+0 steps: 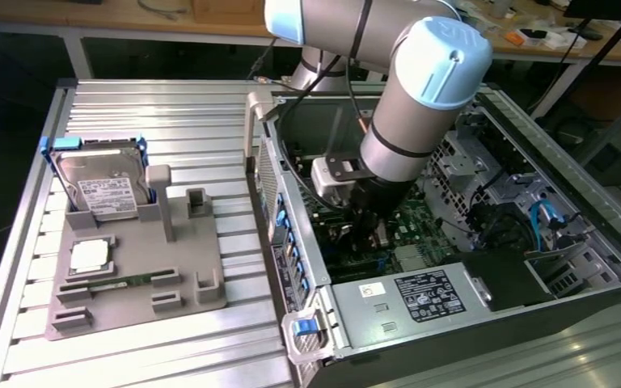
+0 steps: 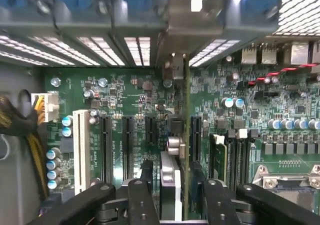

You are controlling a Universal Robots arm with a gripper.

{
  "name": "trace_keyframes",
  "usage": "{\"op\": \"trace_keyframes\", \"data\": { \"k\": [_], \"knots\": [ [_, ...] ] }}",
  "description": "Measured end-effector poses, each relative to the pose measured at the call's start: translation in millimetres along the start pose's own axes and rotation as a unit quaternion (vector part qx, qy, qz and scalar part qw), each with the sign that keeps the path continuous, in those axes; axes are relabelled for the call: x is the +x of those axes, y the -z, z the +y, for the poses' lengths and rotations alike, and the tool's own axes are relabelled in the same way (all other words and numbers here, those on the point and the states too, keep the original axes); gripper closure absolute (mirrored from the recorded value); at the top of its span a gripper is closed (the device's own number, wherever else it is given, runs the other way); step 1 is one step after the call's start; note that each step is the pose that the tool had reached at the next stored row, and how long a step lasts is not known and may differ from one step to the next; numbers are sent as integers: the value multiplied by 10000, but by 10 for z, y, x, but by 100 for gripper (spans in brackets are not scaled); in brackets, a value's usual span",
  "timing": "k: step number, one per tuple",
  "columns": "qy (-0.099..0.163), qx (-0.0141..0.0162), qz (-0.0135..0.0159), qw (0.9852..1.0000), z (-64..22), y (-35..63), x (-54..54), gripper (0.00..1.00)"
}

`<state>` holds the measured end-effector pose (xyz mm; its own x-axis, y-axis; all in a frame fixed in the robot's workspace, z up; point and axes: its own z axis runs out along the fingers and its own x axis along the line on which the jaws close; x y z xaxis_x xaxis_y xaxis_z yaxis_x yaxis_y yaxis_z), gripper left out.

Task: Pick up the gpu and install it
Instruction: 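Insert the gpu into the slot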

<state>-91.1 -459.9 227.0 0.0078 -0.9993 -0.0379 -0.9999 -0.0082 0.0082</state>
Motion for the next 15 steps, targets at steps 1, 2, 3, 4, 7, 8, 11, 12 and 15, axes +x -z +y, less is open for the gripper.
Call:
{"op": "trace_keyframes", "data": {
  "k": [1, 2, 3, 4, 7, 8, 11, 12, 15],
  "knots": [
    [0, 6, 1, 10000, 0, 11, -1, 58],
    [0, 12, 1, 10000, 1, 21, -2, 58],
    [0, 19, 0, 10000, 1, 33, -2, 58],
    [1, 24, 1, 10000, 1, 48, -3, 58],
    [1, 48, 1, 10000, 2, 97, -9, 58],
    [2, 54, 1, 10000, 1, 114, -11, 58],
    [2, 68, 4, 10000, 2, 160, -18, 58],
    [3, 71, 4, 10000, 2, 173, -18, 58],
    [3, 86, 4, 10000, 2, 223, -23, 58]
  ]
}}
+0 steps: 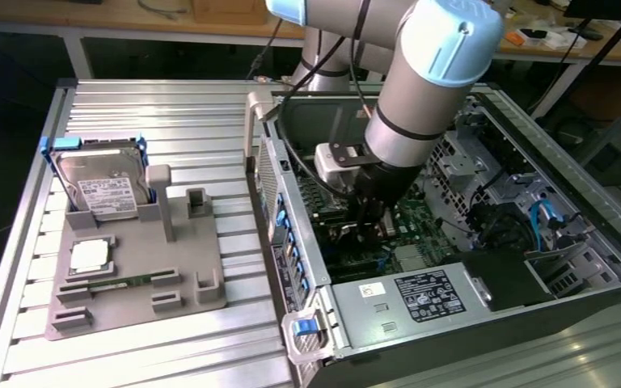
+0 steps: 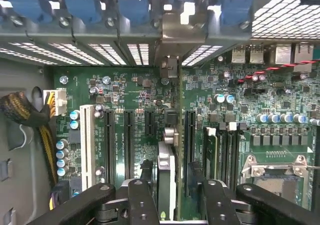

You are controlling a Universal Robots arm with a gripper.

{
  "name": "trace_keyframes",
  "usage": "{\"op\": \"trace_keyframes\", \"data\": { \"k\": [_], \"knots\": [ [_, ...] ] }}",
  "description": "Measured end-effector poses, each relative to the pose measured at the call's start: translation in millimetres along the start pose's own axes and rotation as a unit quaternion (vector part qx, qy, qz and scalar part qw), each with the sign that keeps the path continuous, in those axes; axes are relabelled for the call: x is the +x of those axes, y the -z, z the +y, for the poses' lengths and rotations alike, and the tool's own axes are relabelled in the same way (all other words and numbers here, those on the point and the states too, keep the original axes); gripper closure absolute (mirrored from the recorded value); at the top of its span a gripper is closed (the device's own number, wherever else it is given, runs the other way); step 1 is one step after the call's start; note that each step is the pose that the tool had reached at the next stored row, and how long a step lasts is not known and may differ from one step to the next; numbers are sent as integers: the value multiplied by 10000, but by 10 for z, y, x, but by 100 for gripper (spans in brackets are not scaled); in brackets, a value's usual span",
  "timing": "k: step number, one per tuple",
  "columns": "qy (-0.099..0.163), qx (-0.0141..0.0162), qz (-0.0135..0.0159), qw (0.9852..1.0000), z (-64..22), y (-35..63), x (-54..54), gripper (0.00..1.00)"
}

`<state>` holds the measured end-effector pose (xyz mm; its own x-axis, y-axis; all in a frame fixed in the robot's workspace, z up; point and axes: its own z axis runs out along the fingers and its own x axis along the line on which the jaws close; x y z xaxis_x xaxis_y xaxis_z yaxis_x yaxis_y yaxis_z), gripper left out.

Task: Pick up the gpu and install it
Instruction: 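Insert the gpu into the slot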

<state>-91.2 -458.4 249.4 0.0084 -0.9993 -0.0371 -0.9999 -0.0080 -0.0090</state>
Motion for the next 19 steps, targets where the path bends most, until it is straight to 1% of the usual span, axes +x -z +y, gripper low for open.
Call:
{"op": "trace_keyframes", "data": {
  "k": [15, 16, 18, 19],
  "knots": [
    [3, 78, 1, 10000, -2, 236, -16, 58],
    [3, 85, 1, 10000, -3, 247, -18, 60],
    [4, 100, 1, 9999, -3, 271, -20, 60],
    [4, 108, 1, 9999, -3, 284, -21, 66]
  ]
}}
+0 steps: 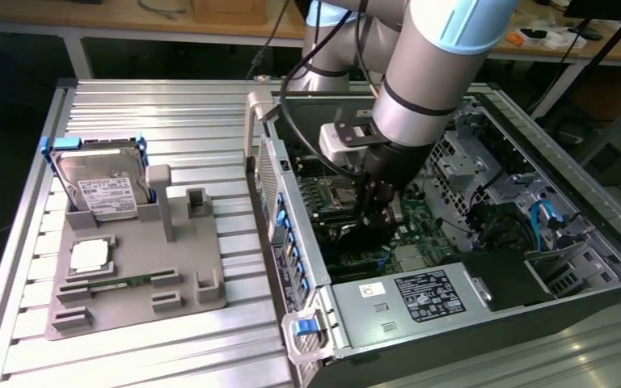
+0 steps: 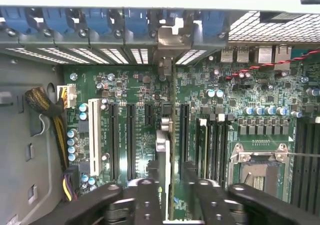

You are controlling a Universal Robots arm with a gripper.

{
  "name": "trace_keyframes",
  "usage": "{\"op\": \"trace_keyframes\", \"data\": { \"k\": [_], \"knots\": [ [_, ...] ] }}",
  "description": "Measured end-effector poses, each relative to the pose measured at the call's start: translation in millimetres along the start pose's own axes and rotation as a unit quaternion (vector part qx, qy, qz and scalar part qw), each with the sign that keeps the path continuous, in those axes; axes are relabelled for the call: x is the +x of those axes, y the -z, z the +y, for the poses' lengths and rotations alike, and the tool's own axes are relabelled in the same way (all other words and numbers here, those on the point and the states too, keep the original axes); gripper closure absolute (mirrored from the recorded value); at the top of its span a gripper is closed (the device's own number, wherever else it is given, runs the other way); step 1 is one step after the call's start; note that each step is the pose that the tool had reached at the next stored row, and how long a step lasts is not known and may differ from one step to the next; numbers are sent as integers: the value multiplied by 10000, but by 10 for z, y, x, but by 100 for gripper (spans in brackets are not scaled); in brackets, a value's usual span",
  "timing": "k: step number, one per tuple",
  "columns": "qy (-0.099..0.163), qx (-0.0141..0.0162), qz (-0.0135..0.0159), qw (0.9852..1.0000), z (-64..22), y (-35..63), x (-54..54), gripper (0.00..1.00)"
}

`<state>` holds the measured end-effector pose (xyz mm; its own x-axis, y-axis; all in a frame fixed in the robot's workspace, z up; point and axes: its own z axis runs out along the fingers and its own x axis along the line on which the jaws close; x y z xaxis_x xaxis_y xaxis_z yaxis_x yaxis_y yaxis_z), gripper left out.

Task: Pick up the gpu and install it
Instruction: 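Insert the gpu into the slot, then press down on the gpu until it lock into place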

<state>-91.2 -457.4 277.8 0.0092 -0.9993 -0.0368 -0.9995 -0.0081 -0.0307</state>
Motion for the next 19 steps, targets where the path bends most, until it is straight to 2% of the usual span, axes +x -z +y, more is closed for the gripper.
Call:
{"op": "trace_keyframes", "data": {
  "k": [4, 6, 19],
  "knots": [
    [1, 29, 1, 10000, -2, 46, -3, 89],
    [2, 32, 39, 10000, -1, 49, -7, 89],
    [3, 31, 40, 10000, 11, 51, -6, 89]
  ]
}}
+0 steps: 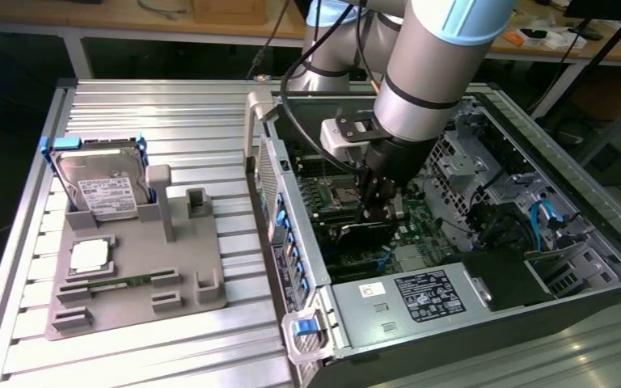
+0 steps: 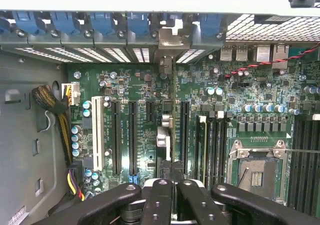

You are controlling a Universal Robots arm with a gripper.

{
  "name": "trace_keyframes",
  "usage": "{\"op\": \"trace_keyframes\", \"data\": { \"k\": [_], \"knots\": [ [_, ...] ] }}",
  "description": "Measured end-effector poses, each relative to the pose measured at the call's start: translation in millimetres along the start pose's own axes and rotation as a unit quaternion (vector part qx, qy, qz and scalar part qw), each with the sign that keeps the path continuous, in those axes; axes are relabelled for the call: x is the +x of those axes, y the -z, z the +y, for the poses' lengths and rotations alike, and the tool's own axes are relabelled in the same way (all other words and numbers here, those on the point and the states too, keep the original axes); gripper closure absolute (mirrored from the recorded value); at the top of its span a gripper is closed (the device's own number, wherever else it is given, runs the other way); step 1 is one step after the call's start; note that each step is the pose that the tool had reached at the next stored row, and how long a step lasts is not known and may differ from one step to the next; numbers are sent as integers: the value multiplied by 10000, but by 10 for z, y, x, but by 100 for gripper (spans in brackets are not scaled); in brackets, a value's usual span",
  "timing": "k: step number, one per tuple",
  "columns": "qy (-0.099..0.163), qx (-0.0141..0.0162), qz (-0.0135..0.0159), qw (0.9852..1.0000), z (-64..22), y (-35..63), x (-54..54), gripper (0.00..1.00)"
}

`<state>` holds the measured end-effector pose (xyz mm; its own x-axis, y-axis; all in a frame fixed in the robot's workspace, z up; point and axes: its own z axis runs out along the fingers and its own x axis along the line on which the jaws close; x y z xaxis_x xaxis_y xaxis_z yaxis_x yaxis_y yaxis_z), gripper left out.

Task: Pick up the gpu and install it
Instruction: 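Press down on the gpu until it lock into place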

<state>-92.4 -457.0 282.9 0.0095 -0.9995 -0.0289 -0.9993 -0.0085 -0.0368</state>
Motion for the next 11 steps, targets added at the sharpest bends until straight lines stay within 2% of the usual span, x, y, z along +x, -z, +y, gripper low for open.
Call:
{"op": "trace_keyframes", "data": {
  "k": [7, 11],
  "knots": [
    [0, 8, -1, 10000, 279, 9, -4, 89],
    [0, 11, -1, 10000, 403, 13, -10, 89]
  ]
}}
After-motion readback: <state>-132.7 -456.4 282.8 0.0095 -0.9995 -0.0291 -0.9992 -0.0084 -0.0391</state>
